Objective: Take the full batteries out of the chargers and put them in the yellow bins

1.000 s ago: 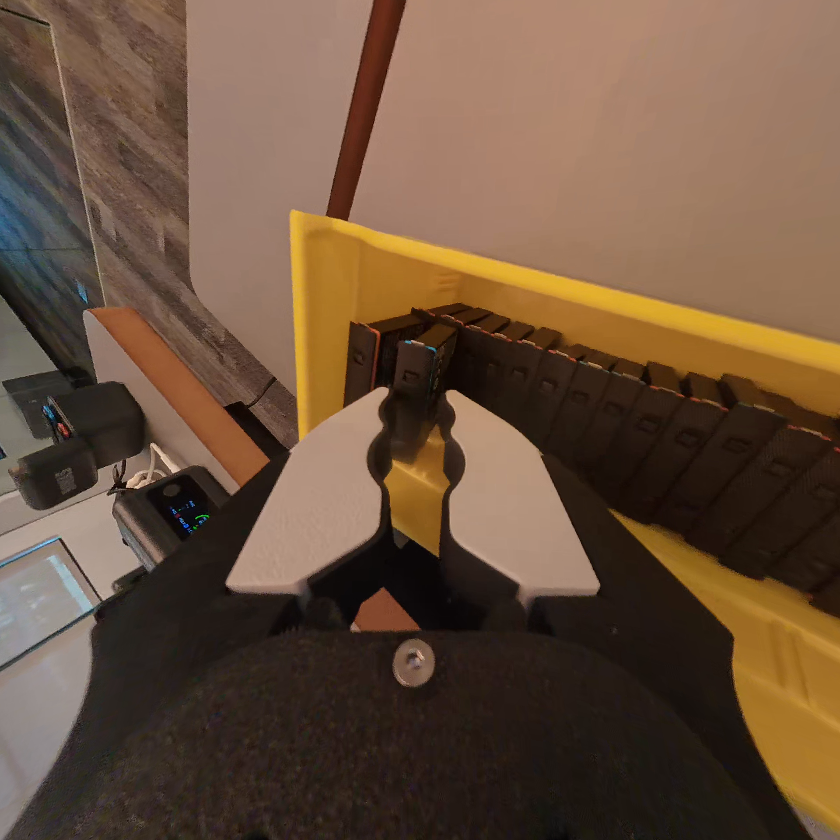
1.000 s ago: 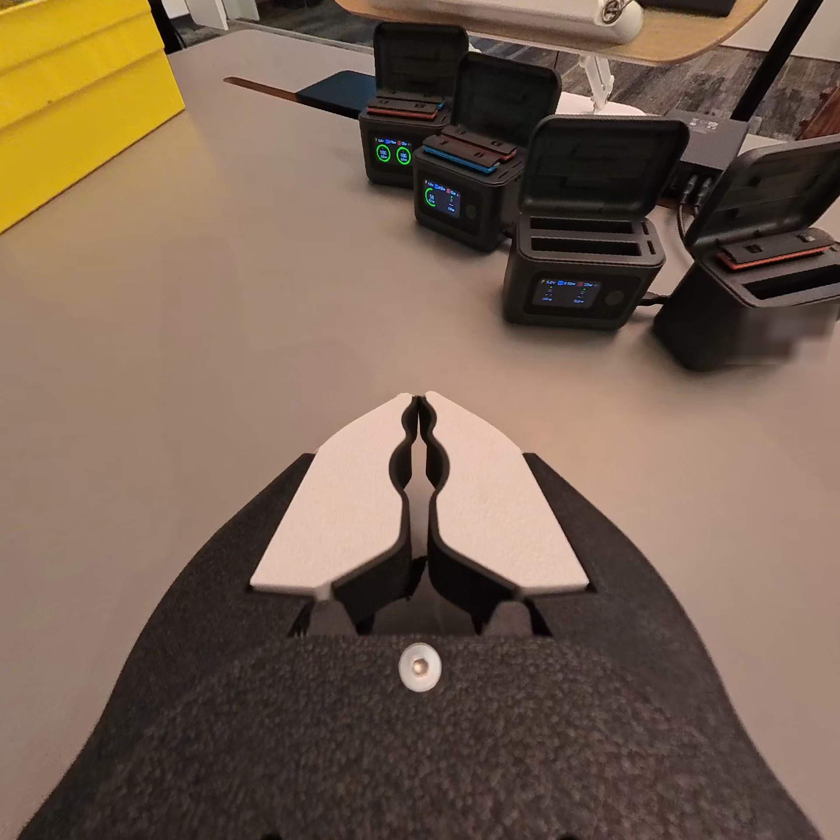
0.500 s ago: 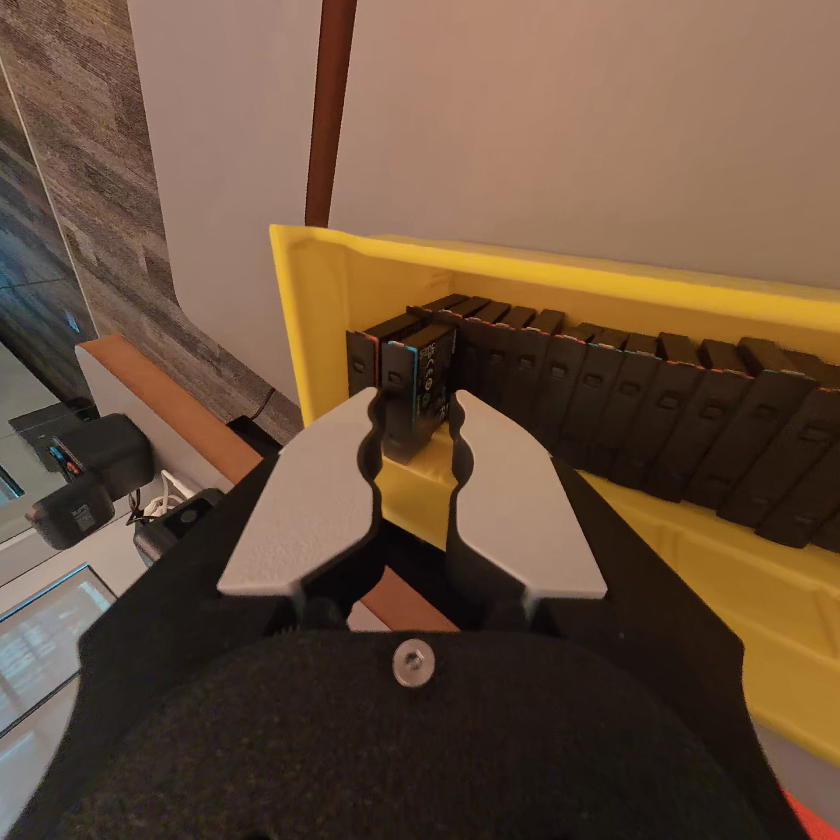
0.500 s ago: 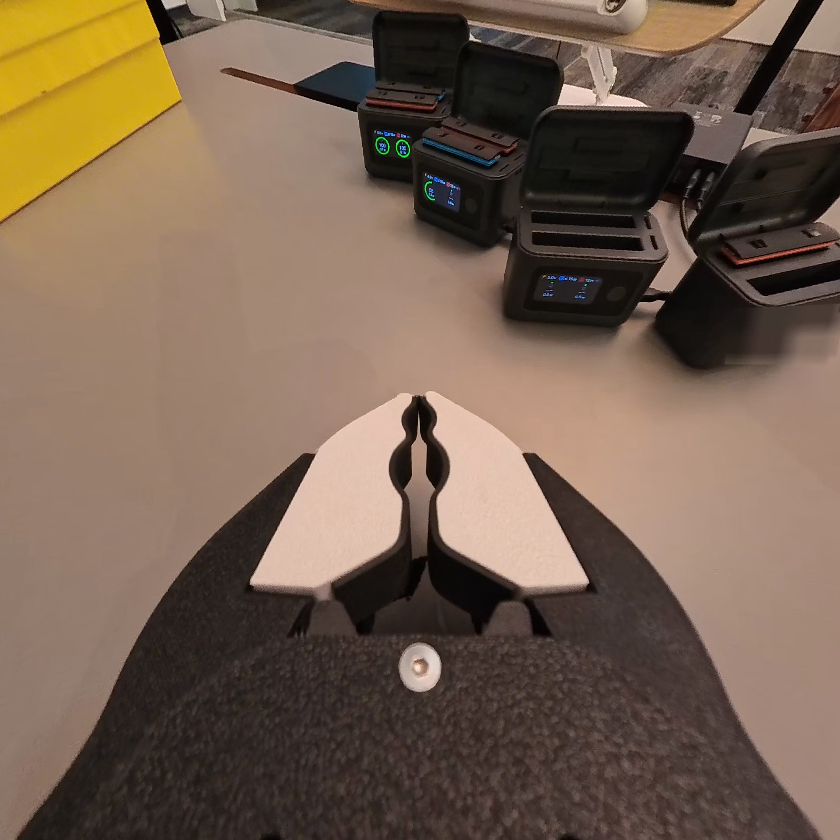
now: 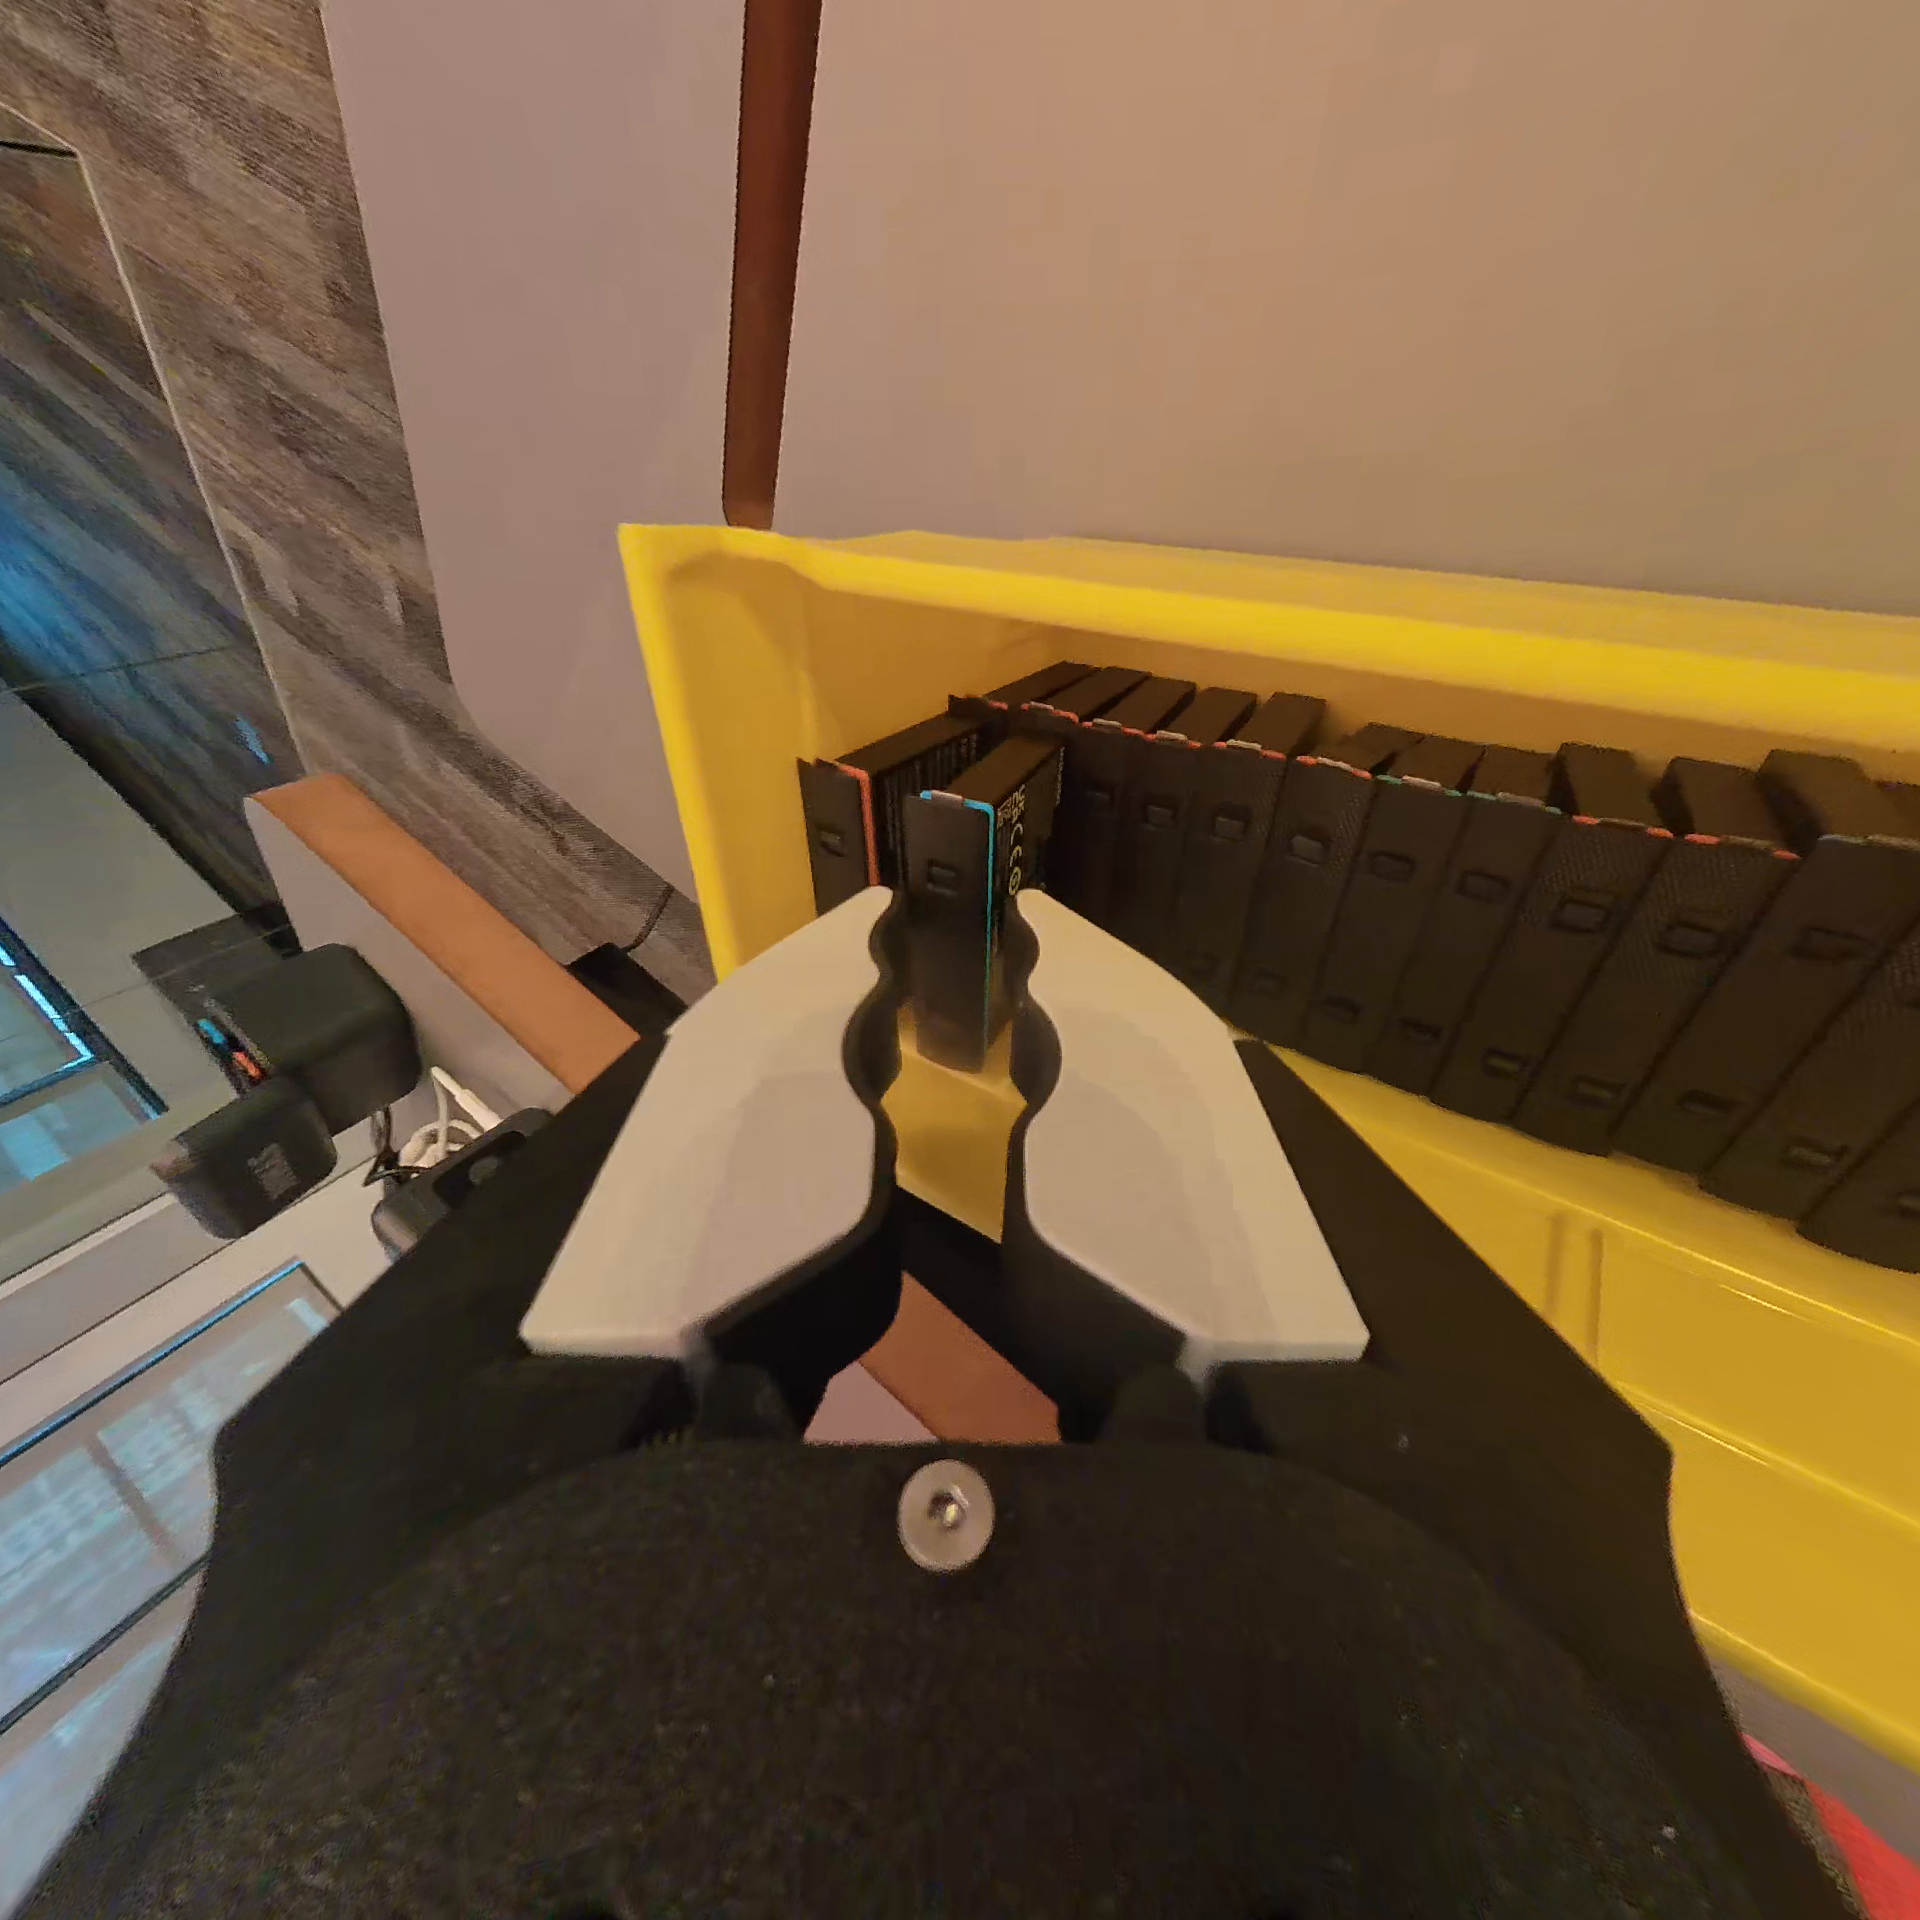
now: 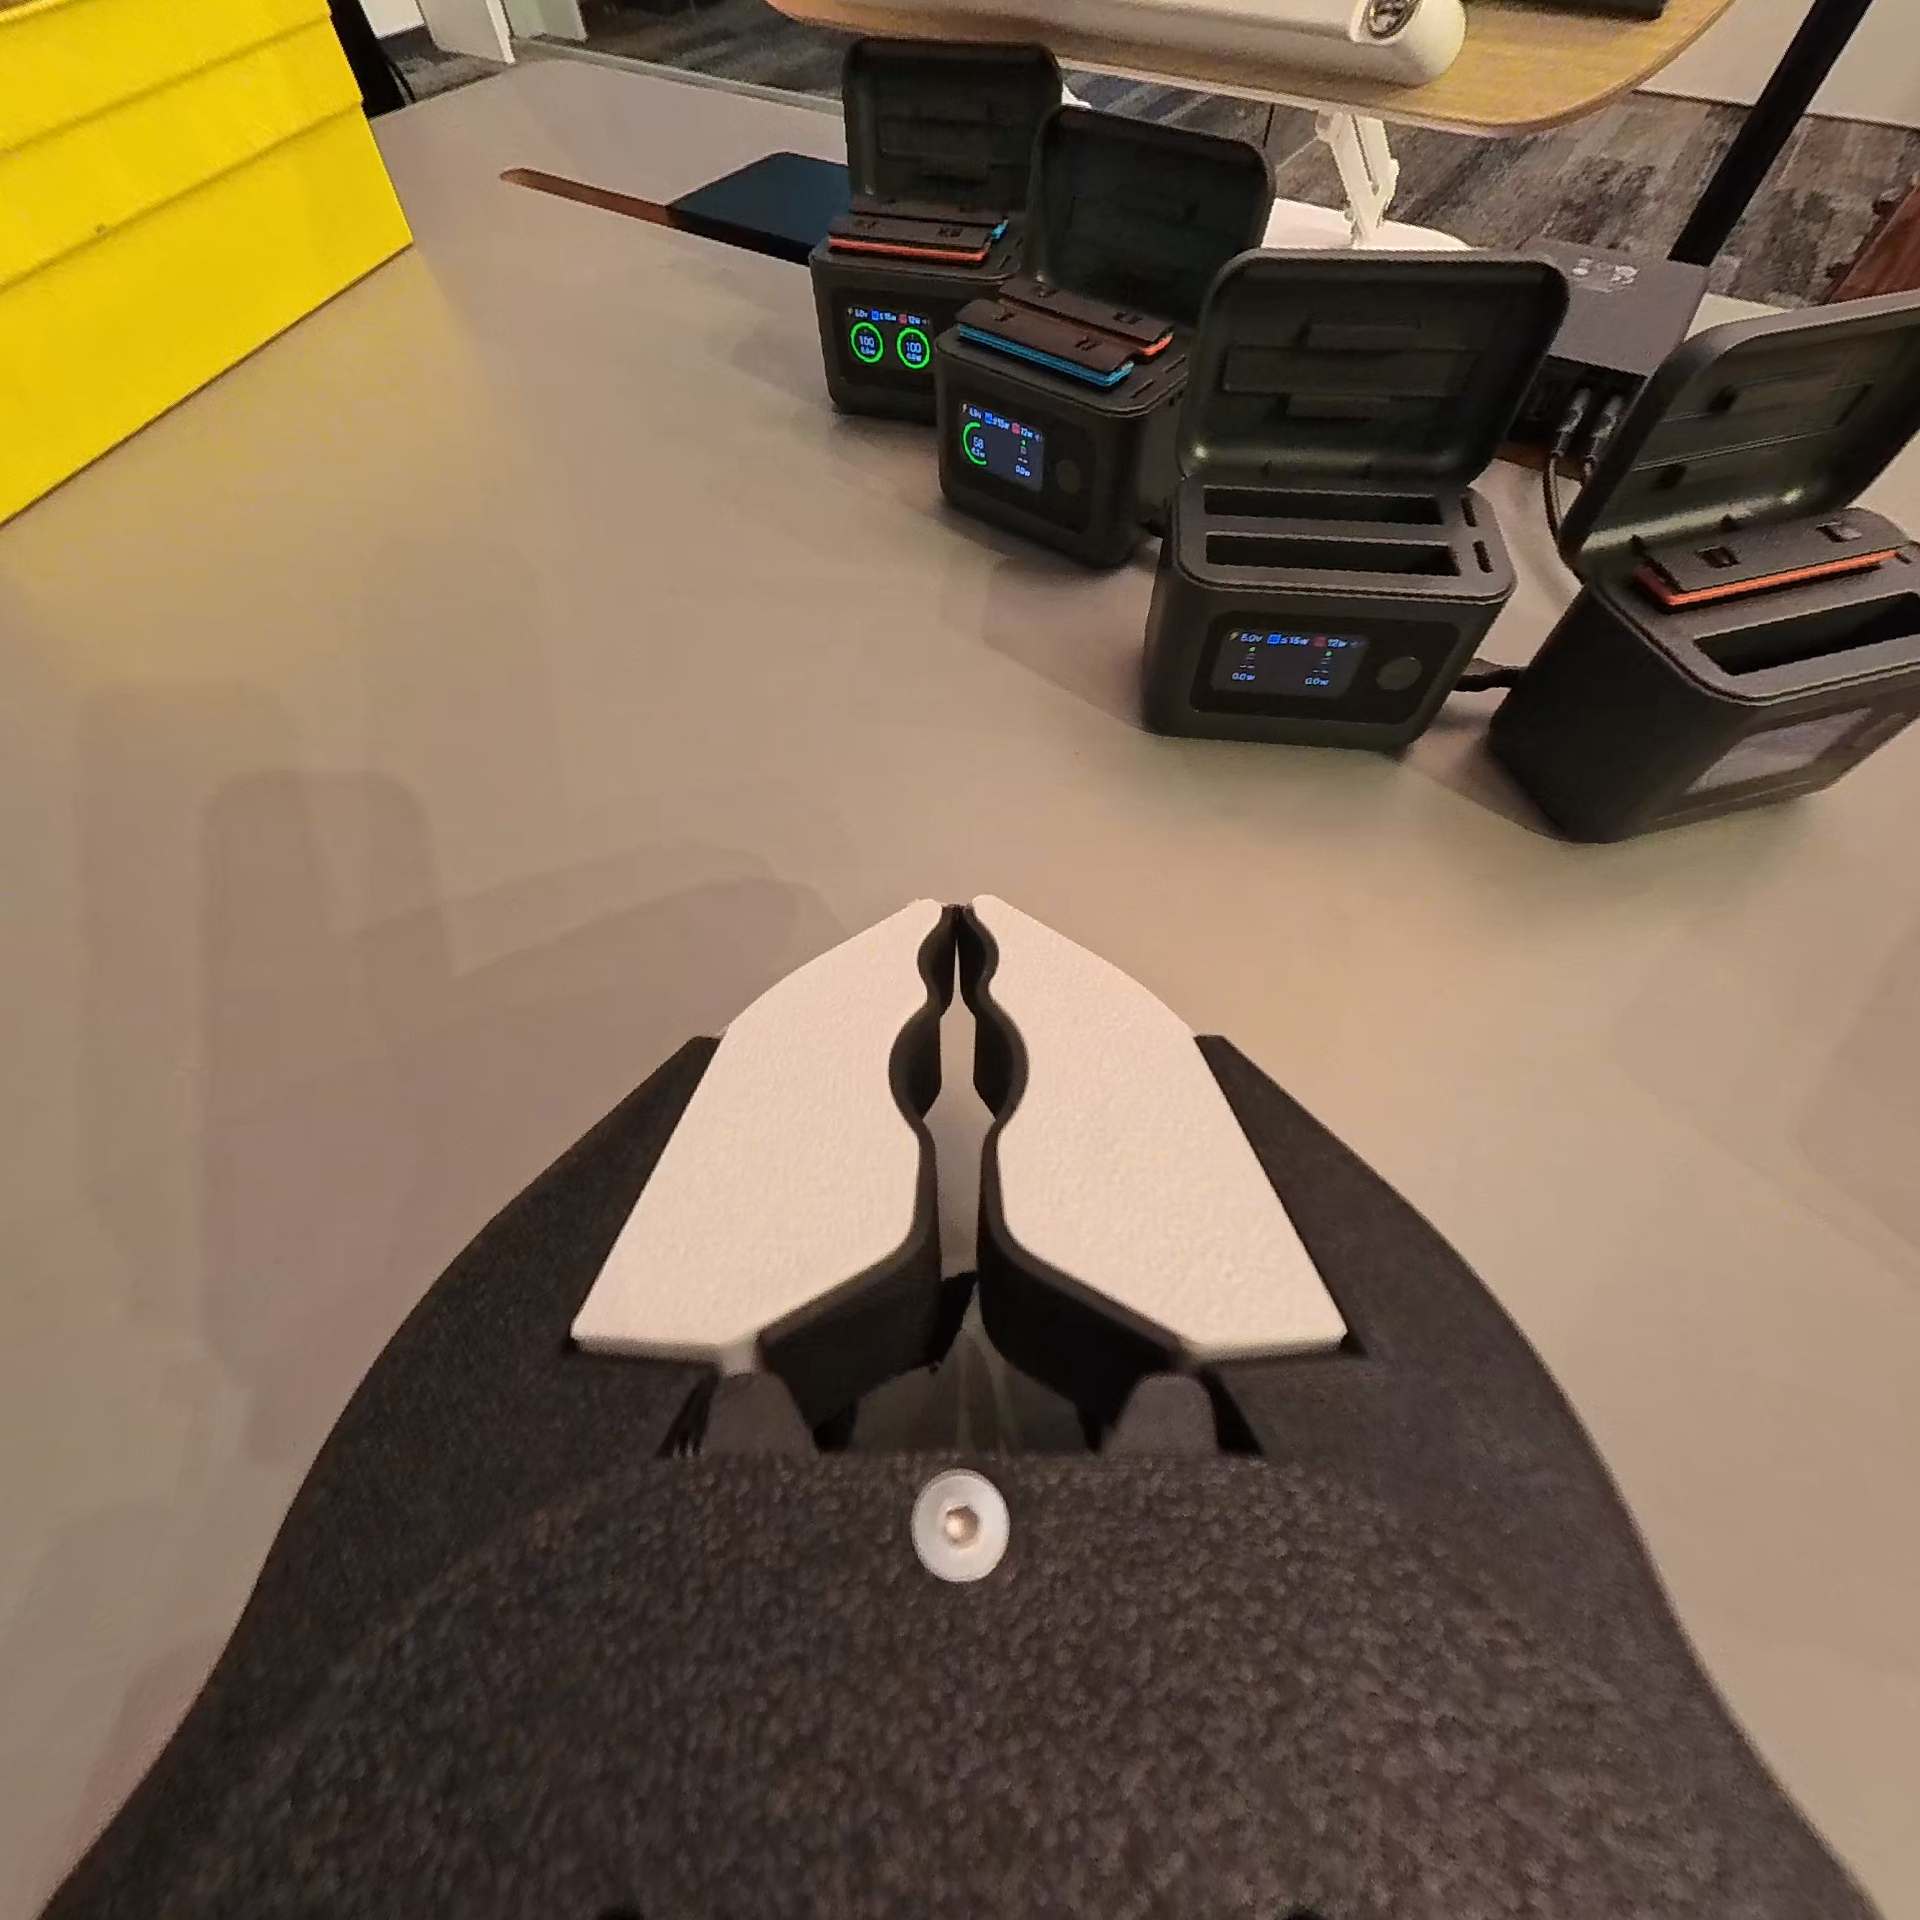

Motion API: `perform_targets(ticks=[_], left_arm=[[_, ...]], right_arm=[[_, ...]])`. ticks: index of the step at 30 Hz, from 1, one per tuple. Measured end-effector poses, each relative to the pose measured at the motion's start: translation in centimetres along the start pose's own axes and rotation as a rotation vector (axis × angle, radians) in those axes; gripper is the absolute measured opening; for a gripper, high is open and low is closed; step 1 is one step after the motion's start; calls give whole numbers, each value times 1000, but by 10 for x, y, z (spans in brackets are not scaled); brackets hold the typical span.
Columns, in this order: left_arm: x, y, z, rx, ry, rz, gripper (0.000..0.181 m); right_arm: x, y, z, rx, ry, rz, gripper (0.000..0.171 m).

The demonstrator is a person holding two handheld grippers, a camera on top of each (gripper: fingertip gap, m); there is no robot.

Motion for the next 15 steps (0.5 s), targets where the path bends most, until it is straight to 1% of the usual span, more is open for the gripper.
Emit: perform_targets(ticks=[5, 8, 11, 13, 15], left_arm=[[4, 1, 4, -6, 8, -12, 15], [5, -1, 13, 3, -2, 4, 15], [3, -1, 32, 18, 13, 10, 15], [-1, 0, 49, 35, 53, 23, 15], [-7, 6, 70, 86, 100, 54, 15]], right_arm=[[-1, 0, 0, 3, 1, 6, 0], [-1, 1, 1, 6, 2, 1, 0], [-2, 1, 2, 10, 6, 5, 0], [-3, 2, 2, 13, 10, 7, 0], [-4, 2, 3, 17, 14, 10, 0]])
Point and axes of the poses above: each gripper's, where its closed fingertips meet, z back along the fingers, y out of its top, x = y × z across the jaws, the point moved 9 cm from there along z, back along the fingers, and after that the axes turned 15 degrees about -z, right-handed, at the moved point
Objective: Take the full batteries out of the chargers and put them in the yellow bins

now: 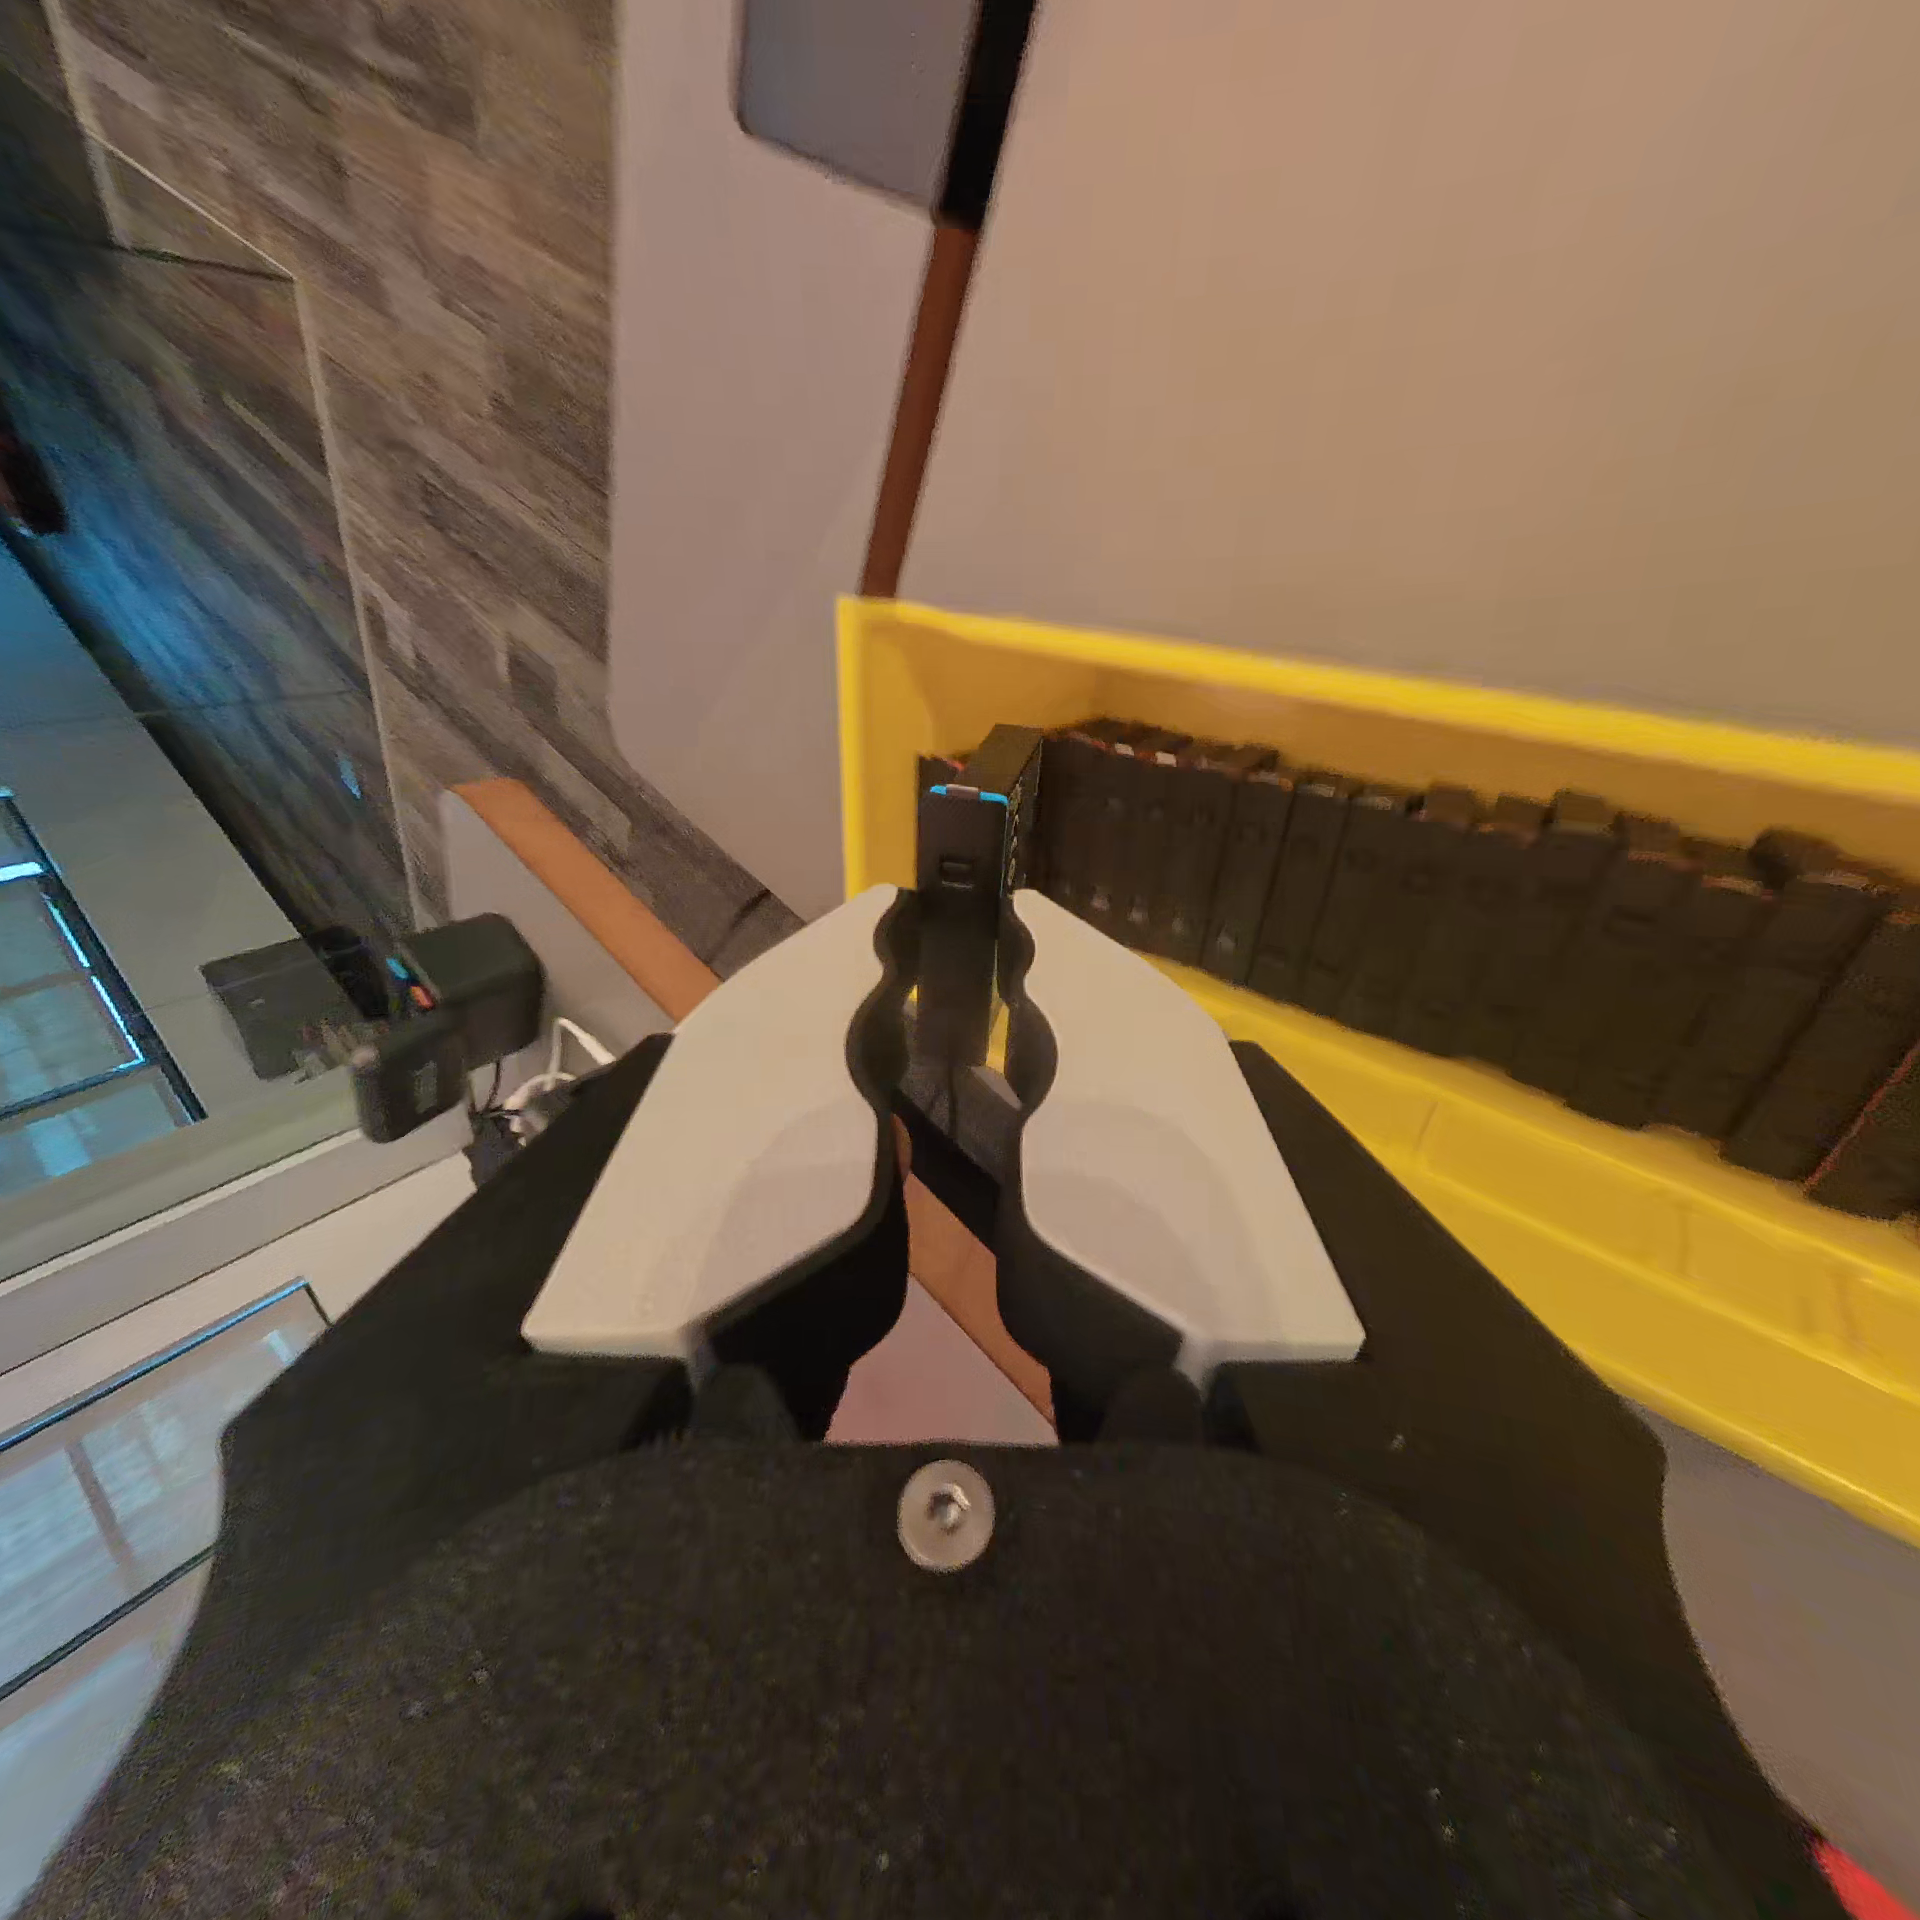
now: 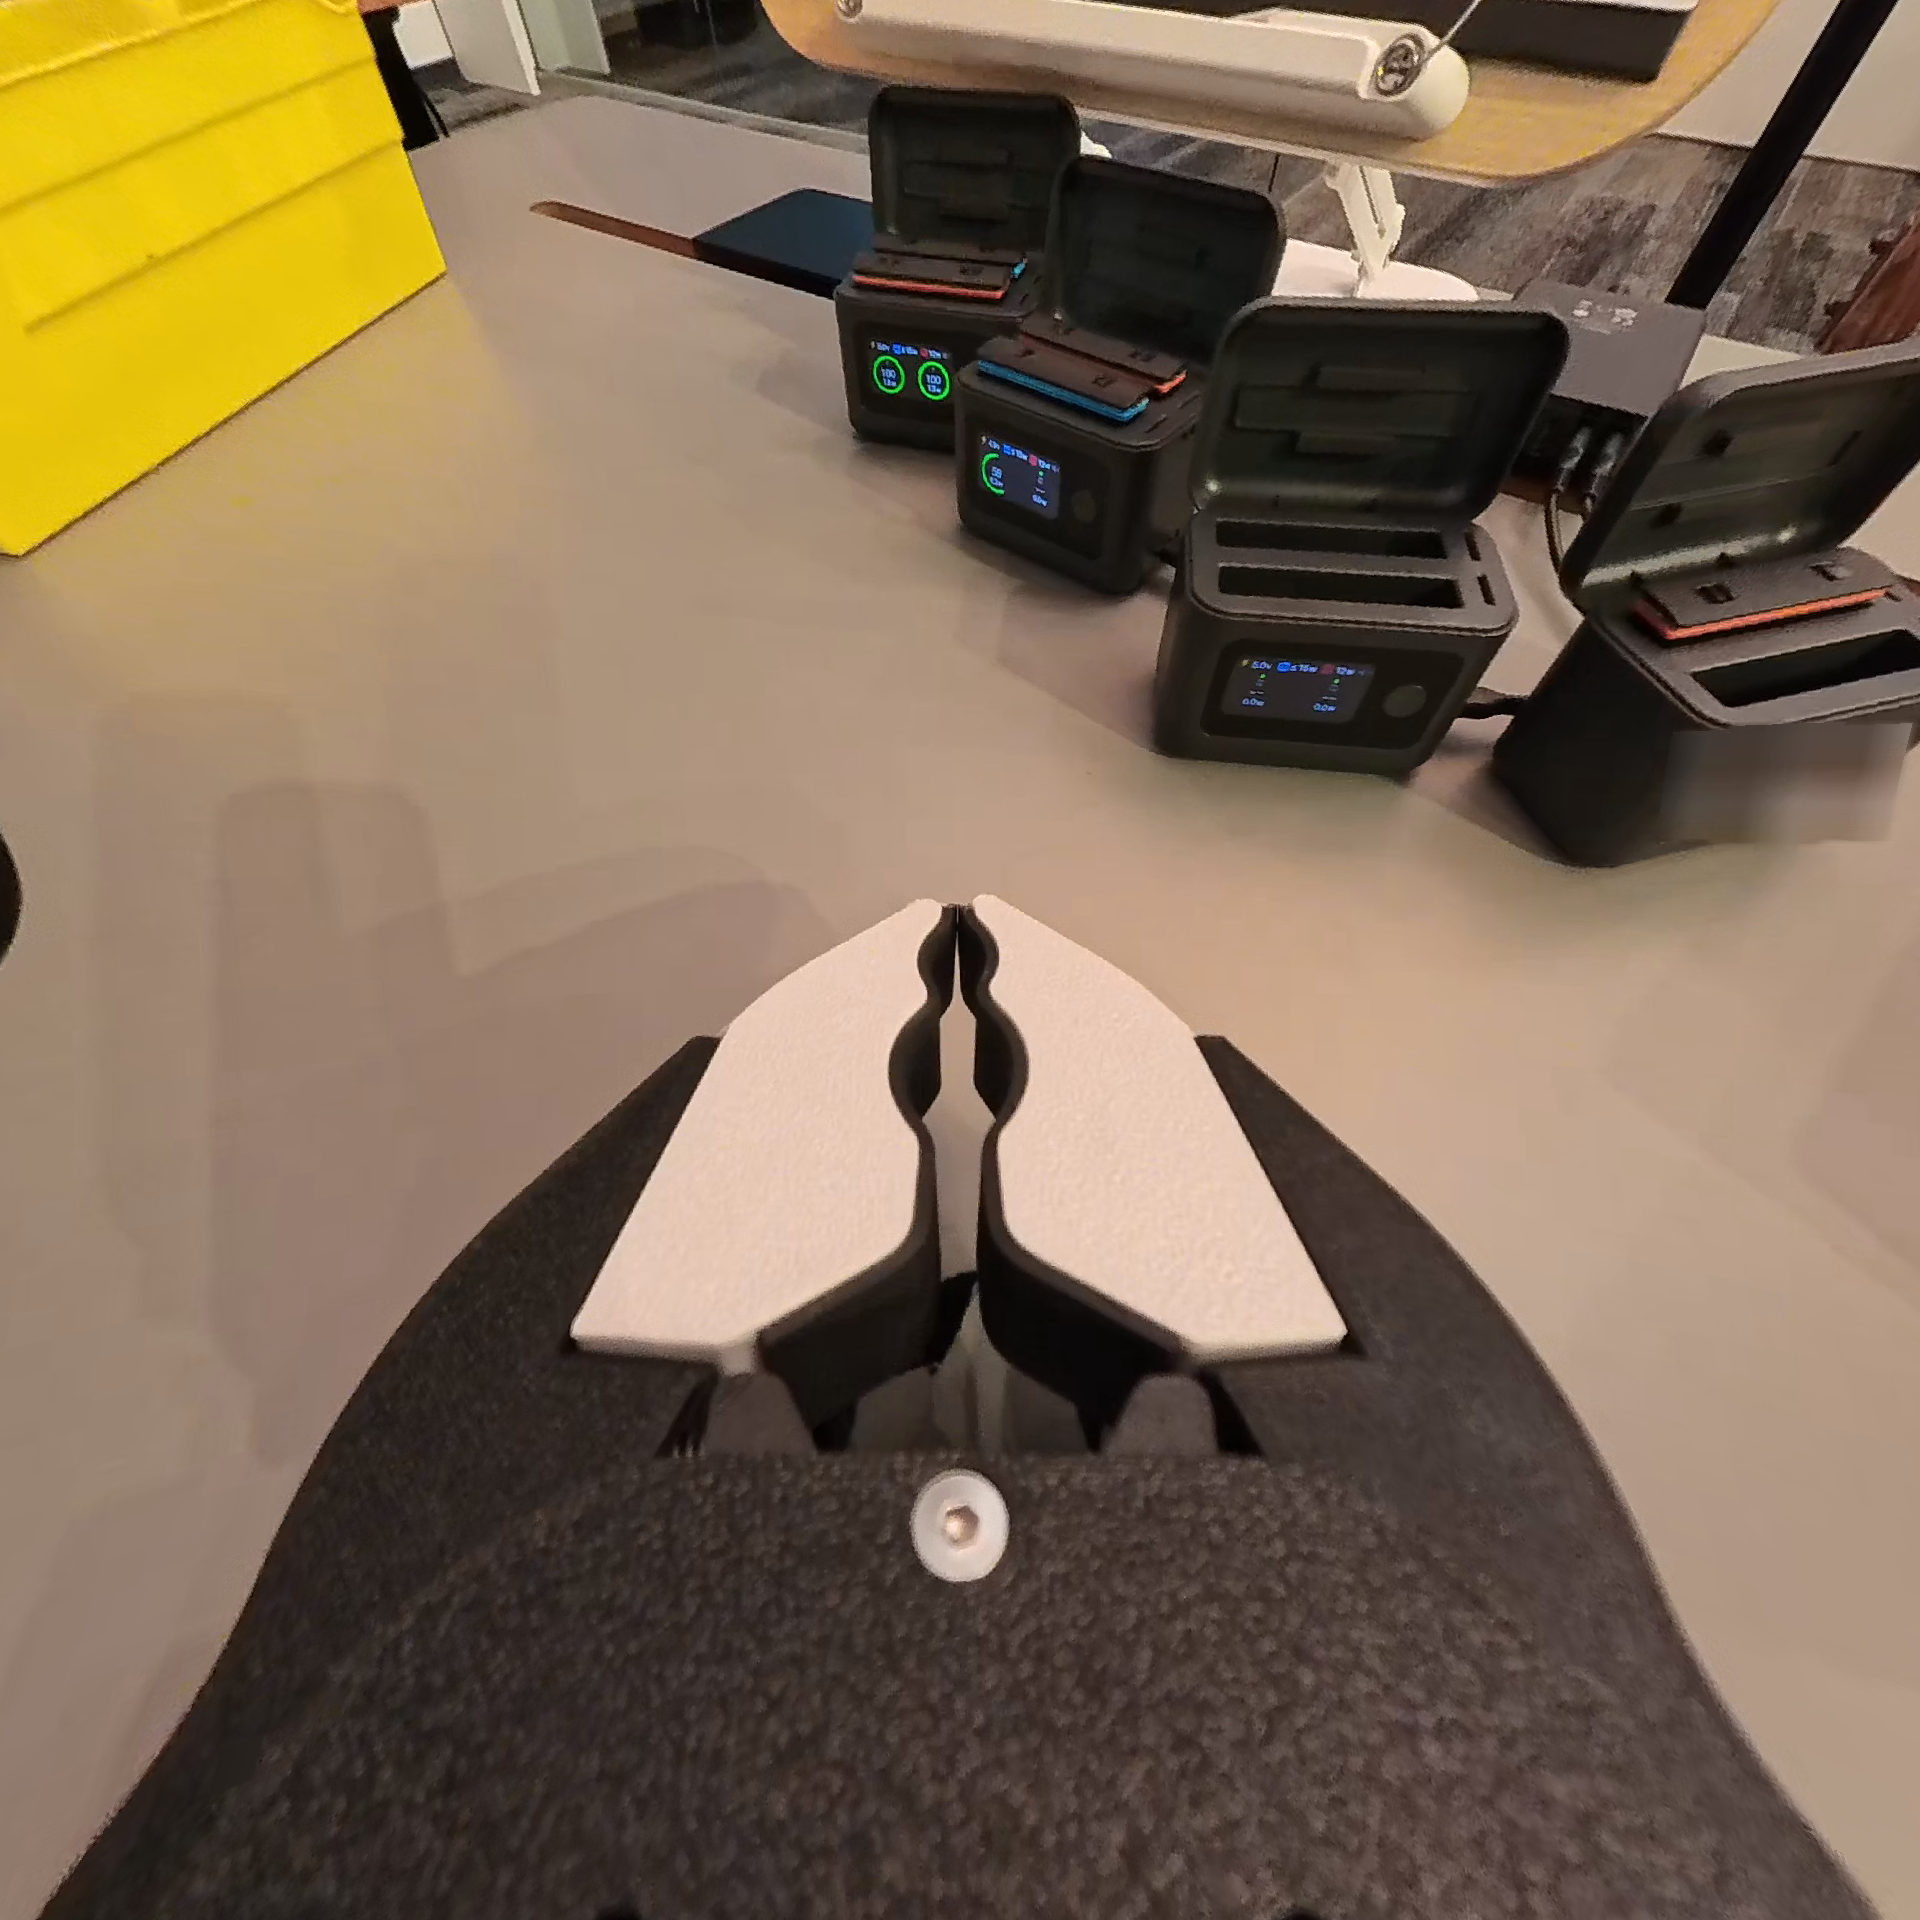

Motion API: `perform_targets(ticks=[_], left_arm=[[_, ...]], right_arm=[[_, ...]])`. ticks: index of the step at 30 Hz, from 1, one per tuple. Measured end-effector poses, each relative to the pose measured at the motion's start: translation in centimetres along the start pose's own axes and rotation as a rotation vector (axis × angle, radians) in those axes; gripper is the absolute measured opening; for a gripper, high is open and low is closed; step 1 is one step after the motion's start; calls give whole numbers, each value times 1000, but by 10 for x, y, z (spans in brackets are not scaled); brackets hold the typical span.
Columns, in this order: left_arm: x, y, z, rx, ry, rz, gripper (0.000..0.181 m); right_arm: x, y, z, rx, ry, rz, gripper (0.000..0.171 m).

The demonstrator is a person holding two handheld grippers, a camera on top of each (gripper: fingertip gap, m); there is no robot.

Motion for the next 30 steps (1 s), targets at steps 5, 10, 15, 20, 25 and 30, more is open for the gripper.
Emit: perform_targets(ticks=[5, 10, 15, 20, 25, 30], left_arm=[[-11, 35, 43, 116, 89, 26, 15], [-7, 92, 73, 254, 134, 47, 15], [5, 149, 89, 391, 149, 61, 15], [19, 197, 92, 491, 114, 82, 15], [35, 240, 97, 628, 67, 87, 15], [78, 279, 95, 816, -47, 90, 15]], right_arm=[[-1, 2, 3, 17, -2, 8, 0], [0, 7, 7, 48, -13, 10, 0], [2, 10, 11, 82, -33, 14, 0], [8, 14, 14, 110, -73, 6, 0], [10, 16, 16, 128, -78, 5, 0], [3, 21, 20, 171, 20, 113, 3]])
Point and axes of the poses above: each gripper's, where its closed fingertips meet, z back along the fingers, y out of its top, x = y × z across the jaws, the point moved 9 cm from there along z, back along the fingers, and after that the axes turned 15 degrees about -z, right-handed, at the moved point
